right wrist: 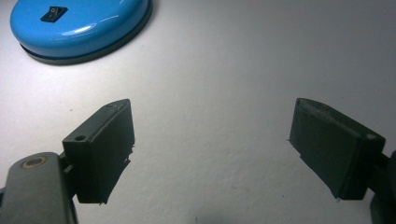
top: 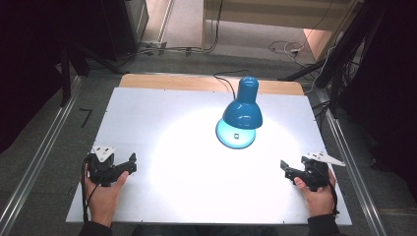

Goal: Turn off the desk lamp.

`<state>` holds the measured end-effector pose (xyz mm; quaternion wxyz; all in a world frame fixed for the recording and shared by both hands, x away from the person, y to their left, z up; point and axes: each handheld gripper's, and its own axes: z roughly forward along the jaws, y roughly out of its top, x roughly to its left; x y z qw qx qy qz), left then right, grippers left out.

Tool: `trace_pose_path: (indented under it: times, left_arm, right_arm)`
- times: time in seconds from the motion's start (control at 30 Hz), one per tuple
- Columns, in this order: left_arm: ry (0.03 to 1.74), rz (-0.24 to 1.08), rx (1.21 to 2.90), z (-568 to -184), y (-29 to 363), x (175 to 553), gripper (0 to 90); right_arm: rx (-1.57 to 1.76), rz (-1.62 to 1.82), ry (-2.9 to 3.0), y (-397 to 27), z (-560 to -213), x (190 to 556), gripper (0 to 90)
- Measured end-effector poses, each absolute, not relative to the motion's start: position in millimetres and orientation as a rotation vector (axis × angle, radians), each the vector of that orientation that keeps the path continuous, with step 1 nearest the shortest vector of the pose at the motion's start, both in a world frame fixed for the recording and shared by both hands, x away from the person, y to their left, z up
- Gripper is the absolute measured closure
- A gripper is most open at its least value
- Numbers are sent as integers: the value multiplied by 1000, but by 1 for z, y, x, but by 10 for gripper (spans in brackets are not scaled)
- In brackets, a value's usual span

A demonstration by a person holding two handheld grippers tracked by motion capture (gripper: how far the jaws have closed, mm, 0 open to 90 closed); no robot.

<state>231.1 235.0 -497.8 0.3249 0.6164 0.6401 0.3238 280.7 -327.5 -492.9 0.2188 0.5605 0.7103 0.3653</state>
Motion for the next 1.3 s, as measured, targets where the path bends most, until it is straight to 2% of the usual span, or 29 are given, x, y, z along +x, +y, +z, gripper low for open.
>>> trace_pose_path:
  times: [1.3]
  left_arm:
    - [1664,842,1608,-497,236,230,106]
  right_arm:
    - [1470,1062,2037,-276,-492,314,132]
